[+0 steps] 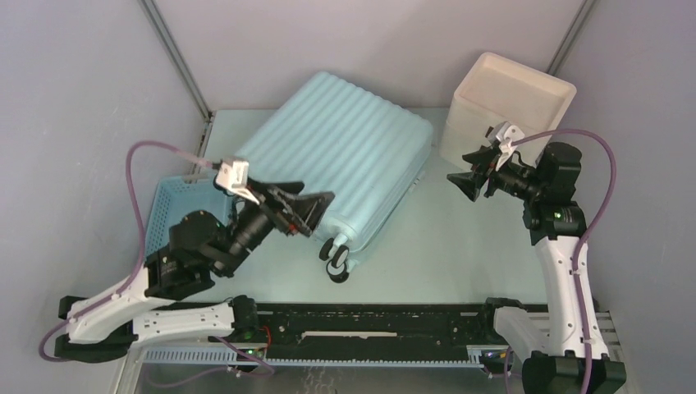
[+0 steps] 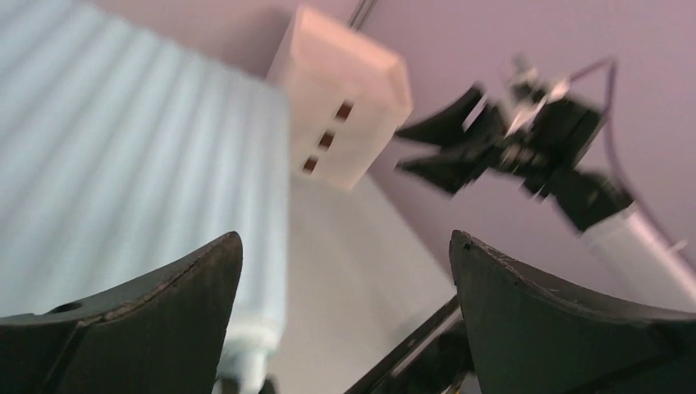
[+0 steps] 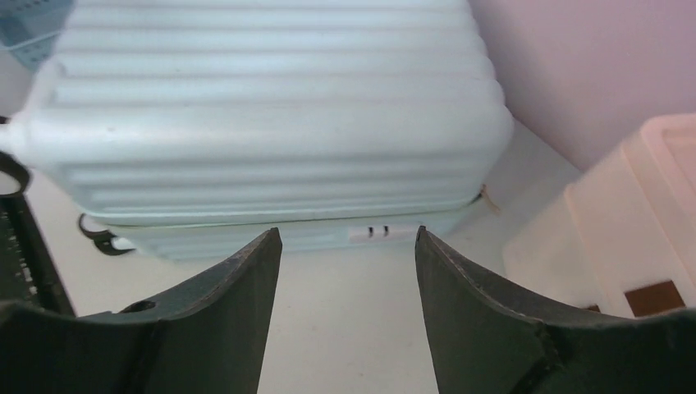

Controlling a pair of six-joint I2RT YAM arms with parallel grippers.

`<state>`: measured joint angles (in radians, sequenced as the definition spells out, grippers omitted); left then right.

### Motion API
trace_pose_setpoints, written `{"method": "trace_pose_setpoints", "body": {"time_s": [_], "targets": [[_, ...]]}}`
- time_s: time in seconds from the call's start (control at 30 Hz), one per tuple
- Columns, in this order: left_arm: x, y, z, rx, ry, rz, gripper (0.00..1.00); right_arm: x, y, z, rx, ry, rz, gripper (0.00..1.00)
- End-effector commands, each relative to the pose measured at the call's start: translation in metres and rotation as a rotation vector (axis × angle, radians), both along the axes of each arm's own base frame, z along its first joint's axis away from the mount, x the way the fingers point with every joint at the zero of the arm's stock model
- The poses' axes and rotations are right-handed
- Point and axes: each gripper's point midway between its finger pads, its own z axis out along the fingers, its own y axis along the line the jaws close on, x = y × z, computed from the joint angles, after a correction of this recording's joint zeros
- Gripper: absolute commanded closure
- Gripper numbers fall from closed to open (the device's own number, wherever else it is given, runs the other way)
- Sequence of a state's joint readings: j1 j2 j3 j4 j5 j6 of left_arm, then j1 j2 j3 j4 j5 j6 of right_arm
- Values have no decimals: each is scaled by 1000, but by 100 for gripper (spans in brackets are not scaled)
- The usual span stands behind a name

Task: Open, take out, and arrange the luggage
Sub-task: Adjust the luggage at the center of the board.

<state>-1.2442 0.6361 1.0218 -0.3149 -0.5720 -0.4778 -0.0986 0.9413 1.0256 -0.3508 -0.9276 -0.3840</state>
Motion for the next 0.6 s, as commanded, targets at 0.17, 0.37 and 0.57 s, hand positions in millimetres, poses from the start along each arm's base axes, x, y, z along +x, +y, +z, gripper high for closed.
{"method": "trace_pose_setpoints", "body": {"time_s": [0.17, 0.37, 0.57], "targets": [[20, -39, 148, -245, 31, 52, 0, -21, 11, -15, 75, 73, 124, 30], [19, -58, 173, -276, 33, 6, 0, -16, 8, -24, 75, 101, 122, 30], [20, -51, 178, -276, 4, 21, 0, -12, 8, -30, 82, 129, 127, 30]]}}
